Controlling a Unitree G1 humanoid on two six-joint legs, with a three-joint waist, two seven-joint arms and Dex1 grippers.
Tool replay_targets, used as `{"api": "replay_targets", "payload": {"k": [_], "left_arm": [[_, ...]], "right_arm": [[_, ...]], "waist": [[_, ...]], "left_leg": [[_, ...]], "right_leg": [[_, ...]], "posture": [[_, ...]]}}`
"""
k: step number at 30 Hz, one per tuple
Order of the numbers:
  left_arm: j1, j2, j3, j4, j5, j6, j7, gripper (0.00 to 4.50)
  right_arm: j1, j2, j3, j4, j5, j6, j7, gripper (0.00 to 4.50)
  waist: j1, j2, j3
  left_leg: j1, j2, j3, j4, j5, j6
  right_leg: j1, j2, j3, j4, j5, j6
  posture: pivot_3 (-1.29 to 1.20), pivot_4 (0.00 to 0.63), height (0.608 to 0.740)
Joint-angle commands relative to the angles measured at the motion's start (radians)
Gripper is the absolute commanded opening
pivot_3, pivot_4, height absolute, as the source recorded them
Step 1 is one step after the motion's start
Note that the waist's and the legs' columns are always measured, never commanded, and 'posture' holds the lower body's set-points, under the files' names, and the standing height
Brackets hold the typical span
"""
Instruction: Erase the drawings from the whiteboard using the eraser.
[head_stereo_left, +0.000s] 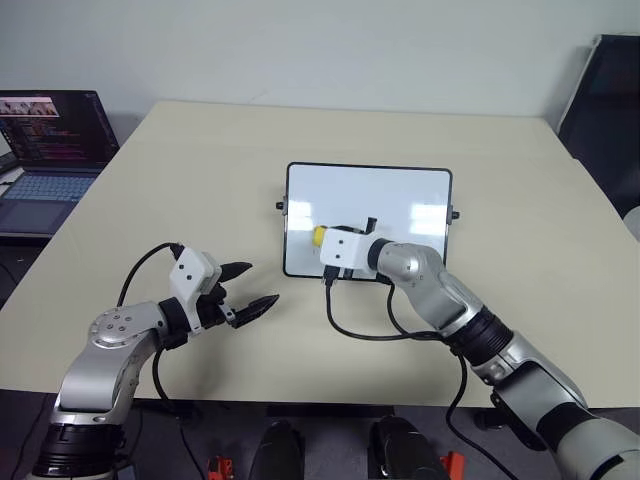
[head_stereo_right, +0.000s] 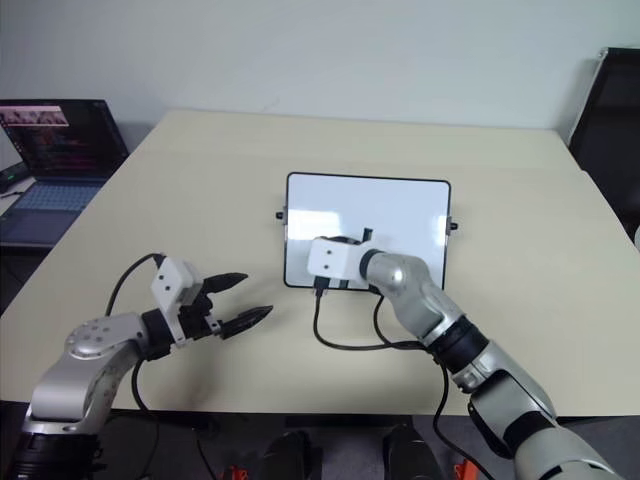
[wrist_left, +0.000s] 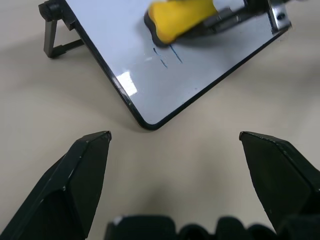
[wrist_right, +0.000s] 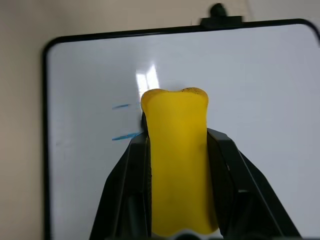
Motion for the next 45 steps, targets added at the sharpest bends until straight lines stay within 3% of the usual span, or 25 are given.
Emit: {"api": "replay_targets", "payload": {"k": [1,5,12,21,27,36,42,45], "left_arm": [[-0.006,0.012,0.015,-0.031,-0.010,0.000,0.000,4.50],[-0.010,0.012,0.013,-0.033,-0.011,0.004,-0.002,4.50],[-0.016,0.010,0.010,-0.031,-0.010,0.009,-0.008,4.50],[-0.015,0.001,0.003,0.011,0.000,-0.024,-0.025,4.50],[-0.016,-0.003,-0.004,0.037,0.003,-0.047,-0.039,4.50],[-0.028,-0.004,-0.018,0.040,-0.002,-0.047,-0.041,4.50],[-0.032,-0.001,-0.022,0.021,-0.010,-0.027,-0.036,4.50],[-0.035,0.000,-0.025,0.008,-0.013,-0.015,-0.031,4.50]], "right_arm": [[0.017,0.000,0.024,-0.013,-0.007,-0.013,0.074,1.14],[0.035,-0.008,0.052,-0.027,-0.024,-0.011,0.136,1.14],[-0.038,0.027,-0.017,0.068,-0.091,-0.061,-0.058,1.14],[0.043,-0.024,0.030,-0.008,-0.087,-0.027,0.151,1.14],[0.015,-0.028,-0.052,0.021,-0.127,-0.033,-0.014,1.14],[0.103,-0.083,0.036,-0.066,-0.115,-0.028,0.203,1.14],[0.022,-0.037,-0.033,0.003,-0.165,-0.088,-0.011,1.14],[-0.001,-0.022,-0.034,0.029,-0.162,-0.111,-0.048,1.14]], "waist": [[-0.002,0.000,0.000],[-0.003,0.000,0.000],[-0.002,0.000,0.000],[-0.002,0.000,0.000],[-0.001,0.000,0.000],[-0.002,-0.001,-0.001],[-0.004,-0.001,-0.001],[-0.002,-0.001,-0.001]], "left_leg": [[0.000,0.000,0.000,0.000,0.000,0.000],[0.000,0.001,0.000,-0.001,0.000,0.000],[0.001,0.000,0.000,0.000,0.000,0.000],[0.001,0.000,0.000,-0.001,0.001,0.001],[0.002,0.000,0.000,0.000,0.001,0.001],[0.005,0.000,0.001,0.000,0.001,0.001],[0.006,0.000,0.001,0.000,0.001,0.001],[0.006,0.000,0.000,0.000,0.001,0.001]], "right_leg": [[0.000,0.000,0.000,0.000,0.000,0.000],[0.000,0.000,0.000,0.000,0.001,0.002],[0.000,0.000,0.000,0.001,0.001,-0.001],[0.000,0.000,0.000,0.000,0.001,0.000],[0.001,0.000,0.000,0.000,0.002,-0.001],[0.004,0.000,0.000,-0.001,0.001,-0.001],[0.003,0.000,0.001,0.000,0.002,-0.003],[0.003,0.000,0.001,0.000,0.003,-0.003]], "posture": [[0.00,0.150,0.740],[0.00,0.150,0.740],[0.00,0.150,0.740],[0.00,0.150,0.740],[0.00,0.150,0.740],[0.00,0.150,0.740],[0.00,0.150,0.740],[0.00,0.150,0.740]]}}
